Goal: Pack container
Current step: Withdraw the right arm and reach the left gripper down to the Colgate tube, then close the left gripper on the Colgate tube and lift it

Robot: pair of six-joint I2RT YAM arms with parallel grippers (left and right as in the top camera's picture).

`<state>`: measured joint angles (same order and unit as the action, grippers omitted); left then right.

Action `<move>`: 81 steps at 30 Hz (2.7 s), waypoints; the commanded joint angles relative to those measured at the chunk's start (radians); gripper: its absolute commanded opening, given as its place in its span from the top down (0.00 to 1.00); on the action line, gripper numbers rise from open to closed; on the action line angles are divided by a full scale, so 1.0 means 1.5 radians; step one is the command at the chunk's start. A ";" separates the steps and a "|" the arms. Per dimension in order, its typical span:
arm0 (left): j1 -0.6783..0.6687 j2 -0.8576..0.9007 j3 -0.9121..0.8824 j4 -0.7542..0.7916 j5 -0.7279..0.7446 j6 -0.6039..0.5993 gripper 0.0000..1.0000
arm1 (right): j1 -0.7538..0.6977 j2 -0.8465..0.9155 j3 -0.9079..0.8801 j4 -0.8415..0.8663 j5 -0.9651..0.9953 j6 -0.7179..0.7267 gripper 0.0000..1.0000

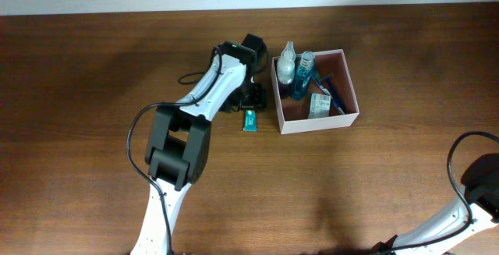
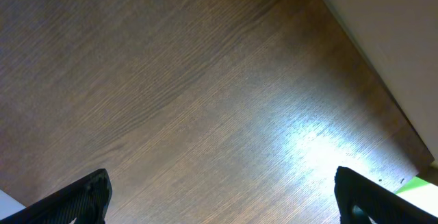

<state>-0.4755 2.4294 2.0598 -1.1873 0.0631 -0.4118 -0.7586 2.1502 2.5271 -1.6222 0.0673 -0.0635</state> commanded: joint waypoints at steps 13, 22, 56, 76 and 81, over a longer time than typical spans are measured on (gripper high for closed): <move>-0.038 0.007 -0.002 0.006 0.000 -0.030 0.31 | -0.001 0.003 -0.003 0.003 0.010 0.001 0.01; -0.001 0.014 -0.003 0.012 0.001 -0.029 0.33 | -0.001 0.003 -0.003 0.003 0.010 0.001 0.01; 0.023 0.037 0.300 -0.154 -0.052 0.046 0.61 | -0.001 0.003 -0.003 0.003 0.010 0.001 0.01; 0.020 0.143 0.283 -0.165 -0.052 0.053 0.61 | -0.001 0.003 -0.003 0.003 0.010 0.001 0.01; 0.020 0.145 0.283 -0.161 -0.051 0.061 0.61 | -0.001 0.003 -0.003 0.003 0.010 0.001 0.01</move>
<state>-0.4427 2.6335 2.4889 -1.4284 -0.0036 -0.3428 -0.7586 2.1502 2.5271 -1.6218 0.0677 -0.0628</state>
